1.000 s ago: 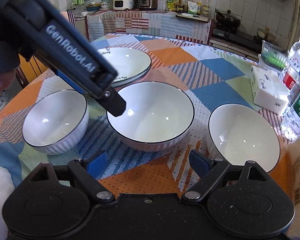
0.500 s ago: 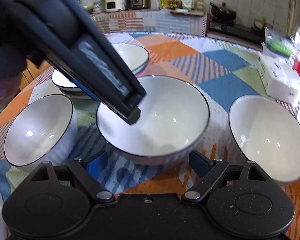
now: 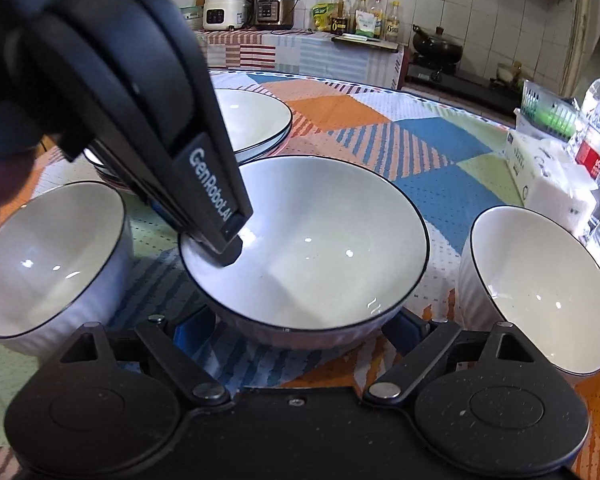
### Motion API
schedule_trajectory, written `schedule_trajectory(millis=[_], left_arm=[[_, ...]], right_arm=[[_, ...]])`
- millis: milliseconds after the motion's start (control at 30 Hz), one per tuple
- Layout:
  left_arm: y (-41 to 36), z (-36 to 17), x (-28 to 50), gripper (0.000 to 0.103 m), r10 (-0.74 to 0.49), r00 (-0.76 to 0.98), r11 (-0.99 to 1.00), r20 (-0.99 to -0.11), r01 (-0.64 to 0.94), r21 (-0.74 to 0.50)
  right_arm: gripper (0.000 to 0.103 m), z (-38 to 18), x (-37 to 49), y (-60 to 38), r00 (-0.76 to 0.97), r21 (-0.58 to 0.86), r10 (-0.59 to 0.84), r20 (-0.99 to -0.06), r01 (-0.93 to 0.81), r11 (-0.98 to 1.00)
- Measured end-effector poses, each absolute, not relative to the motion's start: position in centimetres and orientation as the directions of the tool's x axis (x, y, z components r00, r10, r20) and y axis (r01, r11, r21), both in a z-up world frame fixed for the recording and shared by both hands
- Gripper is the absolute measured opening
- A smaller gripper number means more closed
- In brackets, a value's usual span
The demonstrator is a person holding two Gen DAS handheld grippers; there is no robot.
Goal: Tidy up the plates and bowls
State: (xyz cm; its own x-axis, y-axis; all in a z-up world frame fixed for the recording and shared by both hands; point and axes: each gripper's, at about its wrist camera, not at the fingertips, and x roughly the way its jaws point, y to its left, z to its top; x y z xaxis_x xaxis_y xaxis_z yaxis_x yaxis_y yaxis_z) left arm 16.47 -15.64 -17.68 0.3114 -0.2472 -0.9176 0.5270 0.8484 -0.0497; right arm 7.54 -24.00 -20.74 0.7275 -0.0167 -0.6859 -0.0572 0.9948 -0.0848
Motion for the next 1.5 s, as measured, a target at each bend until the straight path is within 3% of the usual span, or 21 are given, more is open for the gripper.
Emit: schedule_trajectory(millis=[333,633,1167,1500], left_arm=[[-15.8,-14.5,14.1,0.014,-0.290,0.380,0.824,-0.878,0.565,-0.027],[-14.6,-10.5,12.0,0.014,-0.313,0.383,0.825,-0.869,0.563,-0.049],[-7.1,-6.8,7.8,0.015,-0.305,0.351,0.857,-0.885,0.506,-0.095],[-3.5,-8.1,7.6,0.015,-0.278,0.337,0.889,-0.900,0.444,-0.108]], right_arm=[[0.092,-19.1,6.6,-25.2,0.754,0.003,0.018,-0.657,-0.021,1.000],[0.092,-15.4,4.2,-24.0,0.771,-0.057,0.006,-0.636,-0.054,0.997],[0.091,-10.5,0.8,-18.6,0.726,-0.090,0.131,-0.675,-0.257,0.962],[0.091,-10.8,1.1,-15.5,0.690,-0.094,0.188,-0.699,-0.349,0.932]])
